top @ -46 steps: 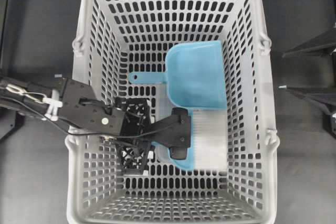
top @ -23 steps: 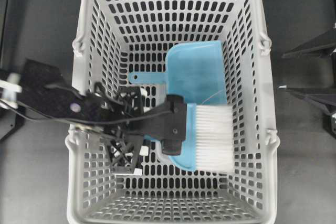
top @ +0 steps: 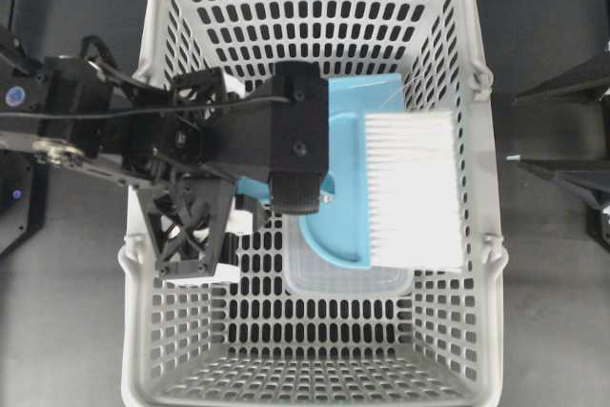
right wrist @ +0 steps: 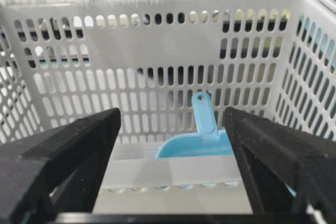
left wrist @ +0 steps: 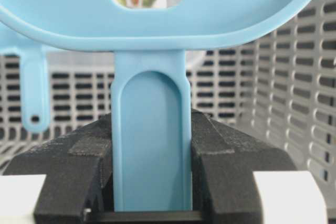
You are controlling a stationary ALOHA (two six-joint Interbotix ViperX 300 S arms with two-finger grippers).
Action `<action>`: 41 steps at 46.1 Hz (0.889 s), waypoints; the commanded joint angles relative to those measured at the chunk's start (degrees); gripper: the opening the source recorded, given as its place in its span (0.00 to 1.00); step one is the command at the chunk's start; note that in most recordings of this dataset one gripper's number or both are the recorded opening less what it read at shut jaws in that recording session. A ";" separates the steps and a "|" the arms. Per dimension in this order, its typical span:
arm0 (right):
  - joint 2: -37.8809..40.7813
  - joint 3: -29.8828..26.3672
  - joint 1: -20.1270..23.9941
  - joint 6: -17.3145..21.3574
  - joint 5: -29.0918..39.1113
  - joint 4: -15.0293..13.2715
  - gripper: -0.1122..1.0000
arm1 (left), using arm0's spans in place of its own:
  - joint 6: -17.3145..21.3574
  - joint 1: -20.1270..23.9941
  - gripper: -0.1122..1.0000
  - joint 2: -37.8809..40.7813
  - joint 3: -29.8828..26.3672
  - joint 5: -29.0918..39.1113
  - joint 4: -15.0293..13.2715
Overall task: Pick up the hand brush from the shopping basket with the left arm.
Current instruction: 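Lift the hand brush upward with the left gripper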
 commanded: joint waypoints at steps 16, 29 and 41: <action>0.26 -0.44 -0.09 0.09 -0.62 0.26 0.79 | 0.00 0.09 0.31 -0.09 -0.88 0.00 0.26; 0.26 -0.44 -0.09 0.09 -0.62 0.26 0.79 | 1.85 0.00 0.31 0.18 -0.97 0.00 0.18; 0.26 -0.44 -0.09 0.09 -0.62 0.26 0.79 | 1.23 -0.79 0.31 1.32 -1.67 0.00 0.18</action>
